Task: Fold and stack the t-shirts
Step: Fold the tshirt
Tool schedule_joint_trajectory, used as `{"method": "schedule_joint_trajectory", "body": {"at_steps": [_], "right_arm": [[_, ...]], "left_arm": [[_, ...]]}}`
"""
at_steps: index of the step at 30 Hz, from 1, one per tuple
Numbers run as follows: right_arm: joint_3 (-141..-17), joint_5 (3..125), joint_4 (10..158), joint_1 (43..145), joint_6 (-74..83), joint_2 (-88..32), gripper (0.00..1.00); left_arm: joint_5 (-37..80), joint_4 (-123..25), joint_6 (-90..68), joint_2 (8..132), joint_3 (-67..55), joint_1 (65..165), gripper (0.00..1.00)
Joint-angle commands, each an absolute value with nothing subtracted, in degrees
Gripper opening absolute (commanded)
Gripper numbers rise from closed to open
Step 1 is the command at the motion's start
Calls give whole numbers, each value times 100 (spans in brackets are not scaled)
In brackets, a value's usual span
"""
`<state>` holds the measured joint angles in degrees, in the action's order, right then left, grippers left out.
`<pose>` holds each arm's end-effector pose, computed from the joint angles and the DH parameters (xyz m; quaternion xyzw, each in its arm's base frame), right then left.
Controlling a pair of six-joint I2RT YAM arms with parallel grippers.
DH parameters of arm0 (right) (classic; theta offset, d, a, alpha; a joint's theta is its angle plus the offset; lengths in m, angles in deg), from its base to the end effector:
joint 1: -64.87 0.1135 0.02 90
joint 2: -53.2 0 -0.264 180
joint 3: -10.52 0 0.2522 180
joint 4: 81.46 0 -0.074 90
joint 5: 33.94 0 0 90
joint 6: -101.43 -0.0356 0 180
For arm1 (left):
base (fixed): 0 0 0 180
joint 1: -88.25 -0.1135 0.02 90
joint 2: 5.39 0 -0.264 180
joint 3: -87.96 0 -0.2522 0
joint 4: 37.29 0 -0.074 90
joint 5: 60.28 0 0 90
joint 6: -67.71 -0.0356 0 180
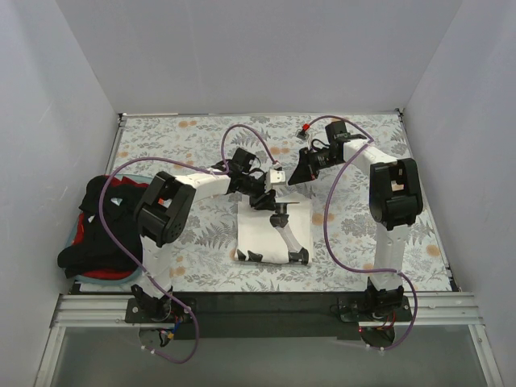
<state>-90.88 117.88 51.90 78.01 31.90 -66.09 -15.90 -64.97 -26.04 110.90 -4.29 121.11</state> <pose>0.4099 0.1279 0.1843 -0.3504 0.7684 0.4879 0.2208 0.3335 -0.2457 0.1475 0.3840 0.8020 -0.4264 0.1660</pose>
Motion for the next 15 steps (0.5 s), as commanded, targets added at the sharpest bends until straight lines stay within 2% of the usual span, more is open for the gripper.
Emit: {"method": "schedule_joint_trajectory", "body": {"at_steps": [1, 2, 7, 15], "right_arm": [[-9140, 12004, 5358, 7805, 3085, -6633, 12], [-9140, 12004, 5367, 7805, 3076, -6642, 12], [-9192, 12075, 5454, 7822, 2919, -6747, 12], [-9026, 12435, 5780, 8112, 2707, -7011, 11]], "left_arm": [[-1712, -6573, -2748, 11010, -287, 12155, 32], [-1721, -6582, -2765, 10993, -296, 12164, 24], [-1739, -6390, -2915, 10633, -533, 12243, 2], [-1317, -5387, -3450, 9430, -1754, 12454, 0]]}}
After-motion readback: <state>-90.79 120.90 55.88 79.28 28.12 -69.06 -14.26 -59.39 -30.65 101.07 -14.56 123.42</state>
